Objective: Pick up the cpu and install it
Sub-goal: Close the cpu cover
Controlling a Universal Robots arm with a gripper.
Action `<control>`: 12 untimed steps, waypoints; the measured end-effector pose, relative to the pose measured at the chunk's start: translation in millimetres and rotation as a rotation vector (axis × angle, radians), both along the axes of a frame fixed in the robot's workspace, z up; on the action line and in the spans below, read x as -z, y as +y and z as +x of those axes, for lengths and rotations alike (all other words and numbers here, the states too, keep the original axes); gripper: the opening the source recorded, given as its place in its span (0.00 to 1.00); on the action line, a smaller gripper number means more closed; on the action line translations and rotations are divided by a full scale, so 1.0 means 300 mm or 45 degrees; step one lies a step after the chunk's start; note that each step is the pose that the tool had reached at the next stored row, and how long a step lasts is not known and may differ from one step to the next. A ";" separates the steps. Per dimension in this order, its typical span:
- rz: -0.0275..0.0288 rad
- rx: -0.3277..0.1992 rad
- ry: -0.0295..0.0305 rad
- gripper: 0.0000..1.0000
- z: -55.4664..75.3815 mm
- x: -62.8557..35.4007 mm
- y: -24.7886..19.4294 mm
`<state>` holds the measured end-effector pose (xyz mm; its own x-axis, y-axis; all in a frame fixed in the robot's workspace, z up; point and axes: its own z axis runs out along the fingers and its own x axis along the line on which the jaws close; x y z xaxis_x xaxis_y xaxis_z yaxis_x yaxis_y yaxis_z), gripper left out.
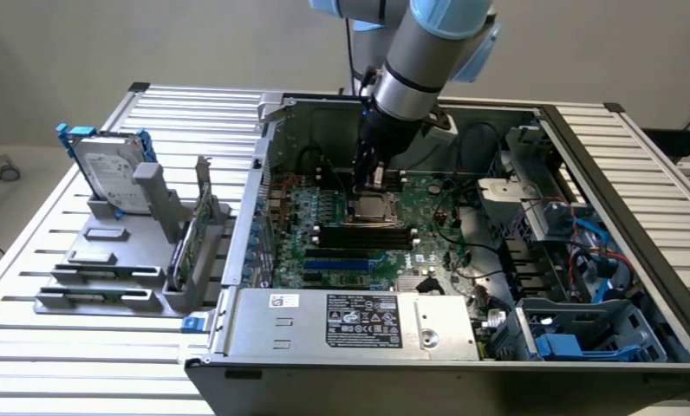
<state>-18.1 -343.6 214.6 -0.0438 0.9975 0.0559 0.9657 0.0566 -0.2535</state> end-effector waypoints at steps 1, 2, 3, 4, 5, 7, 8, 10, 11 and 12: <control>0.0001 0.000 0.0025 0.11 0.000 0.003 0.000; 0.0004 0.000 0.0043 0.11 0.000 0.005 0.000; 0.0009 0.000 0.0054 0.11 0.000 0.009 0.000; 0.0017 0.000 0.0059 0.11 0.000 0.012 0.000; 0.0022 0.000 0.0064 0.11 0.000 0.015 0.000; 0.0035 0.000 0.0081 0.11 -0.001 0.020 0.000; 0.0041 0.000 0.0108 0.11 -0.001 0.022 0.000; 0.0059 0.000 0.0190 0.11 -0.002 0.023 0.000; 0.0071 0.000 0.0224 0.11 -0.002 0.024 0.000; 0.0082 0.000 0.0245 0.11 -0.002 0.025 0.000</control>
